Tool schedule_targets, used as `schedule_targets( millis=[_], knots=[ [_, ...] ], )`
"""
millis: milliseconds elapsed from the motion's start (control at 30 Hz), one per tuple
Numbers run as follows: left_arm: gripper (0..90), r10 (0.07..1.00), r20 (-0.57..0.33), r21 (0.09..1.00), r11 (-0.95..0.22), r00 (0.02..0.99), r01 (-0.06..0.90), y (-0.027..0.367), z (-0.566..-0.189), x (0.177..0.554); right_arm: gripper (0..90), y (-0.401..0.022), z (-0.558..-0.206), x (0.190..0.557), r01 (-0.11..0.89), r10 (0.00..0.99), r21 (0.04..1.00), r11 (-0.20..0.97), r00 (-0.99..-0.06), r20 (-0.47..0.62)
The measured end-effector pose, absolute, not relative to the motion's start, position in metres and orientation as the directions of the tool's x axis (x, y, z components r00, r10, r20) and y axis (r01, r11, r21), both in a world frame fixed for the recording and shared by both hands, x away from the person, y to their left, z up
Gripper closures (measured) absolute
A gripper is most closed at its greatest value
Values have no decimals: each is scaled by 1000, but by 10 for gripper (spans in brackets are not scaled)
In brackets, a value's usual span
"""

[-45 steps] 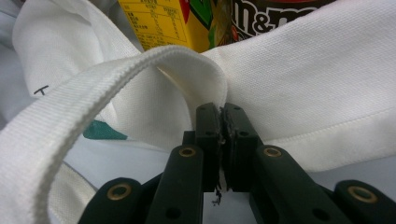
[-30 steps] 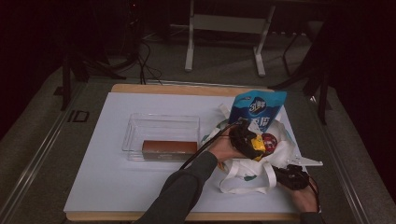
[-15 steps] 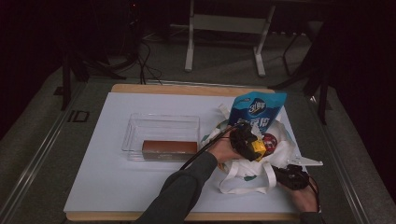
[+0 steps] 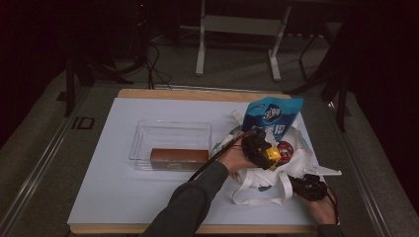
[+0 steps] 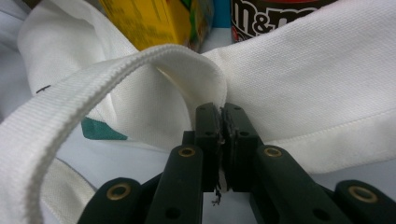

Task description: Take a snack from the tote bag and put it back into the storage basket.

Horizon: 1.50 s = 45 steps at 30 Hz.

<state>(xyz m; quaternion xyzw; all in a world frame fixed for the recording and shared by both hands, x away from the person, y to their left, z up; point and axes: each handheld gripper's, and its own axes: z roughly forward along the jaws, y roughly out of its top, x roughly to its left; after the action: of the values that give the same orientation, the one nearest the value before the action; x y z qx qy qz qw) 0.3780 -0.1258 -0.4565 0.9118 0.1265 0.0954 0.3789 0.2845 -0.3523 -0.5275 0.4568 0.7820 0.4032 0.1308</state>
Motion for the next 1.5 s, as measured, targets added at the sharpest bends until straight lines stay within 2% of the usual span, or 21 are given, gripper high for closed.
schedule_targets(
  millis=[433, 1233, 1500],
  knots=[
    [290, 319, 107, 741, -658, 942, 138, -108, -431, 369, 853, -352, -528, 284, 608, 820, 751, 257, -548, 163],
    [289, 369, 57, 789, -586, 928, 185, -59, -403, 367, 853, -352, -528, 284, 607, 820, 753, 254, -548, 166],
    [289, 371, 75, 785, -595, 926, 175, -45, -397, 361, 854, -353, -528, 284, 607, 820, 754, 251, -548, 168]
  ],
)
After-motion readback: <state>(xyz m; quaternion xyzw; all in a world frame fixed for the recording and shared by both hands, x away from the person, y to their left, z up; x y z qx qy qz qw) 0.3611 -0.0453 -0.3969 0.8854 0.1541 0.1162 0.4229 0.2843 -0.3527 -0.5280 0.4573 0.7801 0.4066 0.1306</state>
